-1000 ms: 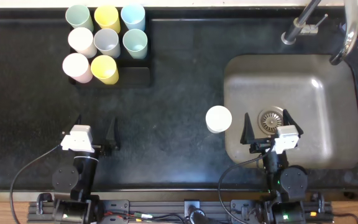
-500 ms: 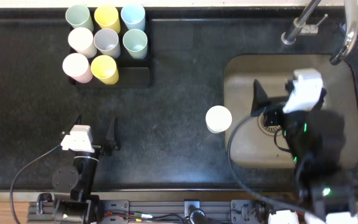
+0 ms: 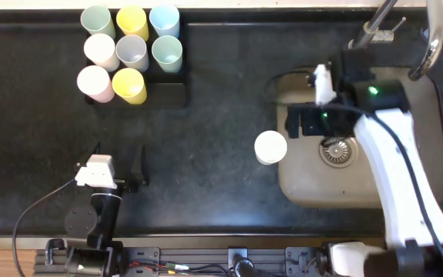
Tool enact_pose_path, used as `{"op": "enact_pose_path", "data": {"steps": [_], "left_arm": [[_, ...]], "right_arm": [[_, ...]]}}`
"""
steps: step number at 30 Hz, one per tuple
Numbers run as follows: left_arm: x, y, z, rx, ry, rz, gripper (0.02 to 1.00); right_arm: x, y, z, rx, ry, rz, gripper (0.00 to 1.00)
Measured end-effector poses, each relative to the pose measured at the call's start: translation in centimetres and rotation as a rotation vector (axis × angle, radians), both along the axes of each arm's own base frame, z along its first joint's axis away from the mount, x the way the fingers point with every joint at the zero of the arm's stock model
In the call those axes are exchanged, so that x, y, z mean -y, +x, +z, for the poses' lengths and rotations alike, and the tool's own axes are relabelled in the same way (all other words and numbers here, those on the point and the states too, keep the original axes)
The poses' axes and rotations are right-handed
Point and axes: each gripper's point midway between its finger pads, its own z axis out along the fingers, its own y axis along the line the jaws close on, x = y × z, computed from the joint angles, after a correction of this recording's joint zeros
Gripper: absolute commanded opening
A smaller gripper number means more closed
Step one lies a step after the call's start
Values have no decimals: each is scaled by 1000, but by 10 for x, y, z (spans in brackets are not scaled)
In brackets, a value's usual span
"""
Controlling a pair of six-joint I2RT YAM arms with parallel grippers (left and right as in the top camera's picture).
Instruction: Store Cups
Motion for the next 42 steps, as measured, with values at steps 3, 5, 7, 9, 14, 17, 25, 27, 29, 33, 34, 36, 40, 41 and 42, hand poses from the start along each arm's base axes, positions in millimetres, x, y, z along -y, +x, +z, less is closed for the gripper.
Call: {"op": "enact_pose_path", "data": {"steps": [3,5,7,9,14,17,25,27,29,33,34,36,40,41,42], "left_arm": [[0,0,0,0,0,0,1000],[0,0,0,0,0,0,1000],[0,0,0,0,0,0,1000],[0,0,0,0,0,0,998],[0,0,0,0,0,0,1000],[0,0,0,0,0,0,1000],[0,0,0,0,0,0,1000],[0,0,0,0,0,0,998],[0,0,0,0,0,0,1000],[0,0,0,0,0,0,1000],[0,0,0,0,0,0,1000],[0,0,0,0,0,0,1000],[0,0,0,0,0,0,998],[0,0,0,0,0,0,1000],[0,0,0,0,0,0,1000]], "right_arm": [[-3,-4,-19,-90,-2,5,998],[-7,-9,-29,-145,-8,18,998],[-12,-11,-36,-177,-13,34,998],[-16,-13,-40,-194,-16,51,998],[-23,-15,-48,-216,-43,85,998],[-23,-16,-54,-229,-78,100,1000],[-25,-15,-69,-249,-161,132,687],[-25,-15,-71,-250,-173,132,573],[-26,-16,-71,-250,-177,135,428],[-27,-13,-71,-242,-179,128,45],[-27,-12,-71,-238,-176,124,42],[-32,-8,-68,-217,-153,119,42],[-38,5,-62,-148,-133,113,45],[-40,10,-58,-124,-127,107,42],[-42,16,-50,-96,-118,98,42]]}}
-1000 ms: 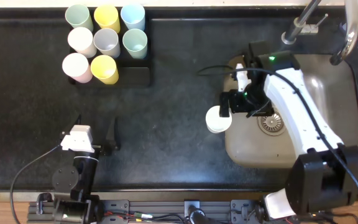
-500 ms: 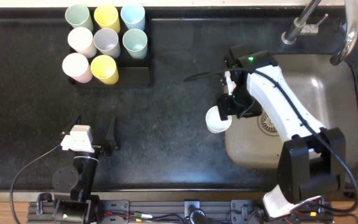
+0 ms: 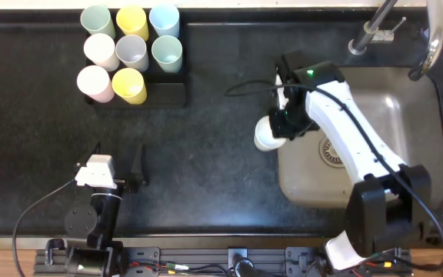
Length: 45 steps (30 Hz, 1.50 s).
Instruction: Store Cups
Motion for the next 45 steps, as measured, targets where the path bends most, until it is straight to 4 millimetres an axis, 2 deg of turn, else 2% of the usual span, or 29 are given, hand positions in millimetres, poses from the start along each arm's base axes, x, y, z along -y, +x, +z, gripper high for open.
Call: {"op": "enact_pose_path", "data": {"steps": [3,6,8,12,14,16,18,20,24,27,29,32,39,45], "left_arm": [[0,0,0,0,0,0,1000],[0,0,0,0,0,0,1000],[0,0,0,0,0,0,998],[0,0,0,0,0,0,1000],[0,0,0,0,0,0,998],[0,0,0,1,0,0,1000],[0,0,0,0,0,0,998],[0,0,0,0,0,0,1000],[0,0,0,0,0,0,1000],[0,0,0,0,0,0,1000],[0,0,0,0,0,0,1000],[0,0,0,0,0,0,1000],[0,0,0,0,0,0,1000],[0,0,0,0,0,0,1000]], "right_arm": [[-15,28,38,125,54,-26,45],[-41,57,92,289,128,-29,38],[-67,69,133,402,188,3,40],[-122,65,195,549,301,90,42],[-146,59,216,588,349,127,45],[-168,59,226,605,386,144,40],[-182,65,222,595,397,143,42],[-192,76,207,564,386,134,40],[-211,89,151,442,332,123,42],[-219,86,113,349,283,127,40],[-224,80,98,308,265,136,42],[-230,75,91,288,259,147,42],[-234,78,91,297,259,133,42],[-234,84,57,254,205,120,45]]}}
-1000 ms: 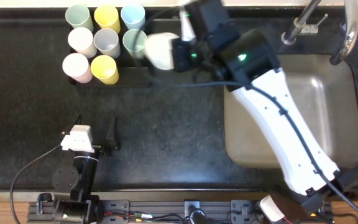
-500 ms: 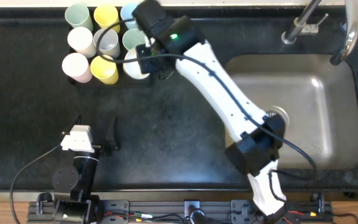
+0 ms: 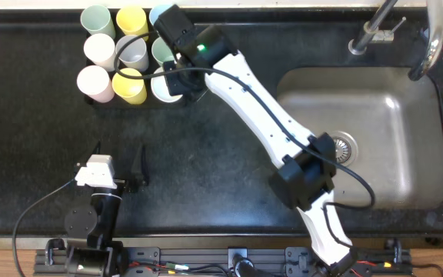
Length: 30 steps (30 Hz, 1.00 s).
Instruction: Store Cups
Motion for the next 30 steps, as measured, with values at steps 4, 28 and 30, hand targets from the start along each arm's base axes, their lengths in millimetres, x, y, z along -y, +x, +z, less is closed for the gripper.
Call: {"op": "enact_pose_path", "data": {"steps": [4,28,30], "left_arm": [[0,0,0,0,0,0,1000],[0,0,0,0,0,0,998],[0,0,0,0,0,0,1000]], "right_arm": [[1,5,-19,-15,-31,-18,45],[0,22,-27,43,-53,-54,42],[0,22,-27,41,-53,-53,45]]}}
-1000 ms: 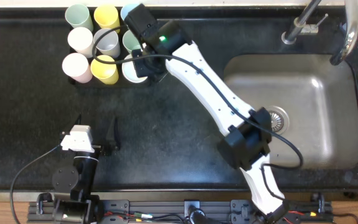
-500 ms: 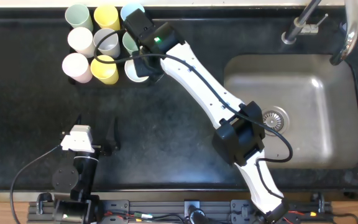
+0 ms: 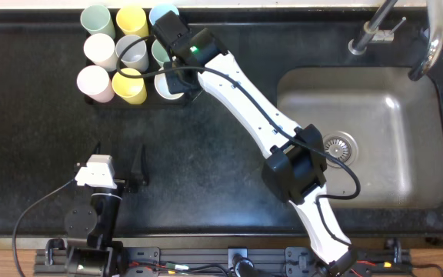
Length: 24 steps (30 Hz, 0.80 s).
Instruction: Store Cups
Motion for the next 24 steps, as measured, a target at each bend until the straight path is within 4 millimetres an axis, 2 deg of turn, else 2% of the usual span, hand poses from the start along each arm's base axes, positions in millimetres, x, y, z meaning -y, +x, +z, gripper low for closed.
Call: {"op": "enact_pose_path", "data": {"steps": [14,19,22,24], "left_arm": [[0,0,0,0,0,0,1000],[0,0,0,0,0,0,1000],[0,0,0,0,0,0,998],[0,0,0,0,0,0,1000]], "right_arm": [[0,0,-35,-55,-39,-13,60],[-1,1,-34,-53,-34,-20,251],[-1,1,-34,-53,-33,-23,500],[-1,1,-34,-51,-32,-24,584]]}}
